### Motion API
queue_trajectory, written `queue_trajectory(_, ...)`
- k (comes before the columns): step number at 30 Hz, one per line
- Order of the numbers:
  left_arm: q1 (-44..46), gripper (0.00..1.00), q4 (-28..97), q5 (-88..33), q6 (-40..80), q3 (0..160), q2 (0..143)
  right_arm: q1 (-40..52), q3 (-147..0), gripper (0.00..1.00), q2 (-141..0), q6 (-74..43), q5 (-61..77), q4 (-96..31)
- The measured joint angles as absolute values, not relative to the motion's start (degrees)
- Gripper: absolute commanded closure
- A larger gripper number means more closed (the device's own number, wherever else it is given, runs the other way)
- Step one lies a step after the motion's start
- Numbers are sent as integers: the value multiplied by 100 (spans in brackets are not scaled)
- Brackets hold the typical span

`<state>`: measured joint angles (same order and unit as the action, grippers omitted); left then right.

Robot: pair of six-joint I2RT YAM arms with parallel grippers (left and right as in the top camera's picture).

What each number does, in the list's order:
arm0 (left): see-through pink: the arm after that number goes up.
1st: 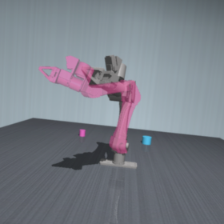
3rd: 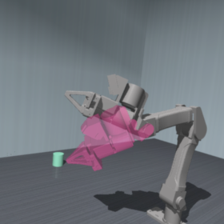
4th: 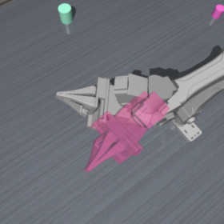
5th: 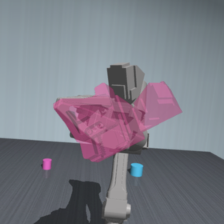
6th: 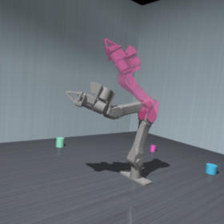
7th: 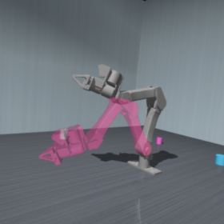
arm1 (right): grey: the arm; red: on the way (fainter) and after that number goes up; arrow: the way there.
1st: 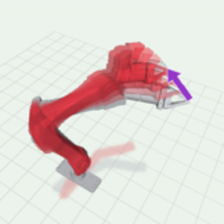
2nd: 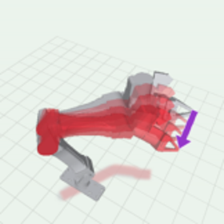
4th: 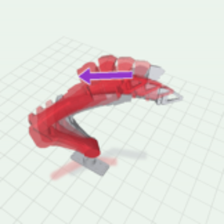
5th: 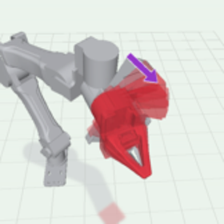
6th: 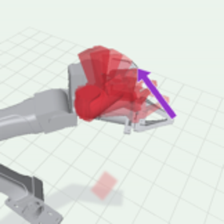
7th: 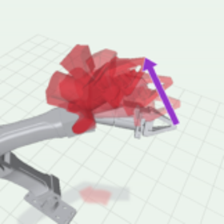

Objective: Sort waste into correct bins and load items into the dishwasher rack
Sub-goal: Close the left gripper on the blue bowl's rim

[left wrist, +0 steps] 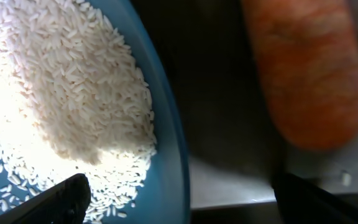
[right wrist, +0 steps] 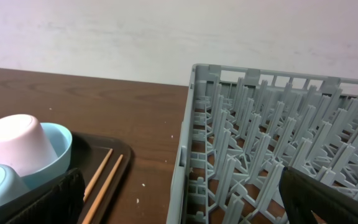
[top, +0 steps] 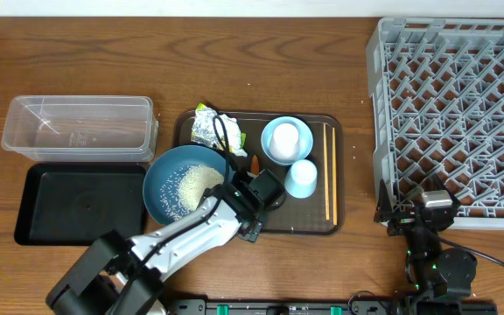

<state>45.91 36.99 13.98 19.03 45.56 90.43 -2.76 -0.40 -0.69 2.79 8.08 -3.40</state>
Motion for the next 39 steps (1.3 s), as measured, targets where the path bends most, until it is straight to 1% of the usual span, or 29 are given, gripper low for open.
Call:
queue_trajectory(5, 4591, 5, 3677, 1592, 1852, 4578, 9067, -276, -40, 1, -69, 279, 808, -340)
queue_trajectory(7, 4591, 9, 3651, 1649, 1820, 4578, 9080, -276, -40, 1, -69, 279, 808, -340)
queue_trajectory(17, 4595, 22, 3520, 1712, 1723, 4687, 9282, -276, -40, 1, -69, 279, 808, -340)
queue_trajectory(26, 4595, 47, 3459, 1721, 1660, 4698, 9351, -276, -40, 1, -69, 279, 808, -340)
queue_trajectory(33, 4595, 61, 3446, 1804, 1586, 4698, 9408, -276, -40, 1, -69, 279, 808, -340)
queue_trajectory(37, 4591, 75, 3444, 1922, 1518, 4696, 9450, -276, -40, 1, -69, 279, 808, -340)
queue_trajectory(39, 4587, 77, 3444, 1979, 1507, 4689, 9463, -276, -40, 1, -69, 279, 808, -340)
